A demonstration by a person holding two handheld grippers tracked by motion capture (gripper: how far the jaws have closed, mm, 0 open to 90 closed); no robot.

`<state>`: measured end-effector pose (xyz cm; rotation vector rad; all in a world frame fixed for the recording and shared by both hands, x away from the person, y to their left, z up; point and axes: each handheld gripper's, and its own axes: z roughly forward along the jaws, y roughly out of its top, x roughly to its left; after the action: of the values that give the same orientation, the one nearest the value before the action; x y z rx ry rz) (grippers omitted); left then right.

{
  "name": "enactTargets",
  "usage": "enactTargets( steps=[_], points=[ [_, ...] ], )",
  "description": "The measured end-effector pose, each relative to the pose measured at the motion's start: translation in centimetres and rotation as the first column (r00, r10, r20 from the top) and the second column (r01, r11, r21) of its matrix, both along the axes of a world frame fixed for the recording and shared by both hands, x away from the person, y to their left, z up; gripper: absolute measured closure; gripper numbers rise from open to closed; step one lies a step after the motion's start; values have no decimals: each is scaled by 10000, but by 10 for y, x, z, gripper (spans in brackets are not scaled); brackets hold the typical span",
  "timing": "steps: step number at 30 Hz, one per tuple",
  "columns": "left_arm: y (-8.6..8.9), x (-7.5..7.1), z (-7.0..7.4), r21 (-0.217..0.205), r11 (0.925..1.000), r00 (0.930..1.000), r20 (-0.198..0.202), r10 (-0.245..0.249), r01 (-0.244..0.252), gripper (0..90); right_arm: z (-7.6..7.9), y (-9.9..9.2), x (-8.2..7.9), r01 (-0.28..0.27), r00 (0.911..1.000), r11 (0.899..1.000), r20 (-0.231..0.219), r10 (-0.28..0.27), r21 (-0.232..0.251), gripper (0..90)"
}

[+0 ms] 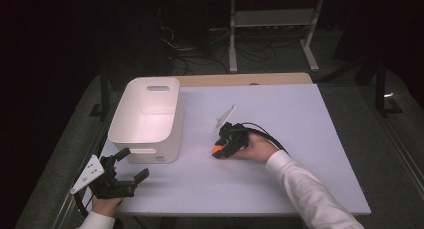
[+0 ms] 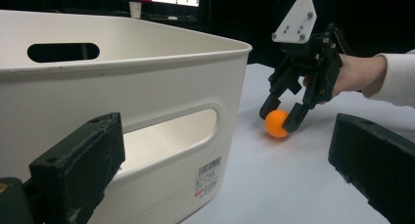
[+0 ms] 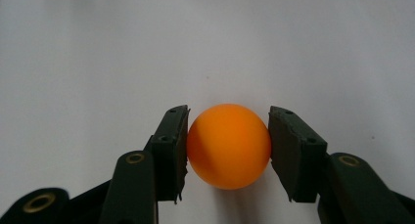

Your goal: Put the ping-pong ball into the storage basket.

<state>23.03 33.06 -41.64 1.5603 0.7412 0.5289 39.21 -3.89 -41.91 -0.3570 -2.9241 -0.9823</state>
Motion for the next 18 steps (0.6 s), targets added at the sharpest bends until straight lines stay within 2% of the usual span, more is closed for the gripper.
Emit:
enactTargets(
  steps=[5, 12, 18],
  points=[
    [0, 1, 0, 25, 10000, 10000, 9, -6, 6, 0, 12, -1, -4, 54, 9999, 9993, 92, -58, 379, 500],
    [0, 1, 0, -1, 10000, 10000, 39, 1, -1, 0, 26, -5, -4, 176, 9993, 9984, 325, -194, 532, 500],
    [0, 1, 0, -48, 10000, 10000, 49, 9, -9, 0, 38, -10, -4, 336, 9991, 9941, 206, -359, 1034, 501]
  ],
)
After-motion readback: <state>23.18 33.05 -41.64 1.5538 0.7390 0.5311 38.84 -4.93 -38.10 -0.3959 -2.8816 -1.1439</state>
